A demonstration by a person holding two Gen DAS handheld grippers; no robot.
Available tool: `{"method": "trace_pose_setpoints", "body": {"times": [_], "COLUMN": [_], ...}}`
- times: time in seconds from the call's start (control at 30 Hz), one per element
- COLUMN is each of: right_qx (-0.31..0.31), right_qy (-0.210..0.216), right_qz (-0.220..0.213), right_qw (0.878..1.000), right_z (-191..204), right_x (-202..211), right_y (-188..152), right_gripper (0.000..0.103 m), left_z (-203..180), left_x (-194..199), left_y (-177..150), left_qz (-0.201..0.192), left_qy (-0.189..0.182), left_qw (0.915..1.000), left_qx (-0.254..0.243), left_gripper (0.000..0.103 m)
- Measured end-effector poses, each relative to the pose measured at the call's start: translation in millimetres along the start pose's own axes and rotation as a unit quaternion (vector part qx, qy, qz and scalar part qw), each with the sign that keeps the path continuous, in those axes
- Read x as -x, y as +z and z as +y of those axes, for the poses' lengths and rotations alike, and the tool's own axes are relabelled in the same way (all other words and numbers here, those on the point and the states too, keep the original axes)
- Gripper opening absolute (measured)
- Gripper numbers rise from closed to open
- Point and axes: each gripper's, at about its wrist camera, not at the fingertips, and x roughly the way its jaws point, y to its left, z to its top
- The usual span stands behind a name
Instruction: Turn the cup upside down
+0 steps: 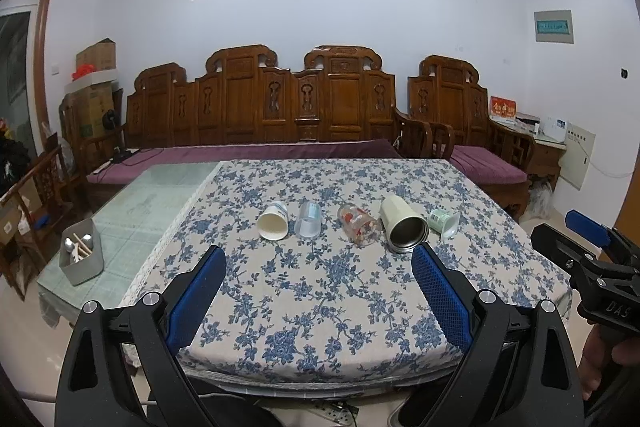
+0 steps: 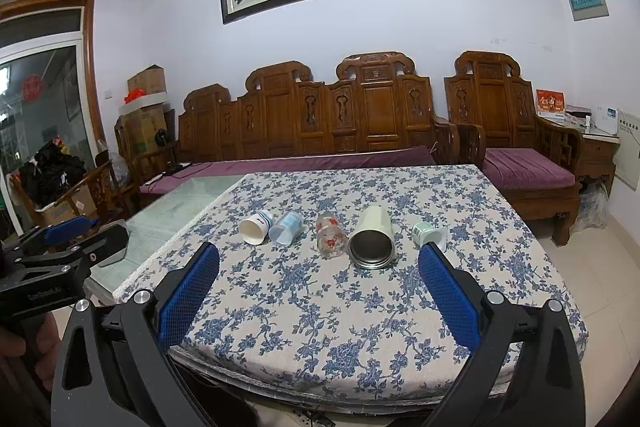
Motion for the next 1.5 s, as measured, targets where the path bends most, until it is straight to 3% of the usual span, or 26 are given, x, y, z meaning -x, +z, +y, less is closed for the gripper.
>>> {"method": "trace_pose_setpoints", "body": {"times": [1.5], "right_qx": [-0.001], "right_qy": [0.003], "right_qz": [-0.001], "right_qw": [1.000], "right_z": [2.6], "right_x": [1.3], "right_y": [0.4], "right_gripper": [0.100], "left_z": [-0.6], "left_x": [2.7], "left_y": [1.4], "left_qz": [-0.001], "left_qy": [-0.002], "left_qw": [1.0000], "left_qx": [0.000], "left_gripper": [0.090]}}
